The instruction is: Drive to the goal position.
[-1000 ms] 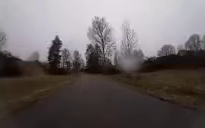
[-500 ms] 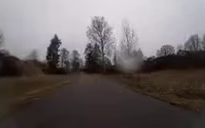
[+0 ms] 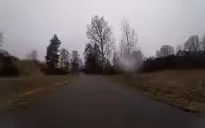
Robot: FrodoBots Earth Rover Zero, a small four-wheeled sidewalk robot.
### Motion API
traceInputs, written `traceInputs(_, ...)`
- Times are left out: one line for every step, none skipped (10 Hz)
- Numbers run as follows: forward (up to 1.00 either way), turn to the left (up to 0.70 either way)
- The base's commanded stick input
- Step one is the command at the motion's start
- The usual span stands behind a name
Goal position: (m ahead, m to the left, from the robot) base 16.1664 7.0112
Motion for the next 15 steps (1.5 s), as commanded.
traceInputs(0.7, 0.0)
traceInputs(0.7, 0.0)
traceInputs(0.7, 0.0)
traceInputs(0.7, 0.0)
traceInputs(0.7, 0.0)
traceInputs(0.7, 0.0)
traceInputs(0.7, 0.0)
traceInputs(0.7, 0.0)
traceInputs(0.7, 0.0)
traceInputs(0.7, 0.0)
traceInputs(0.7, 0.0)
traceInputs(0.7, 0.0)
traceInputs(0.7, 0.0)
traceInputs(0.7, 0.0)
traceInputs(0.7, 0.0)
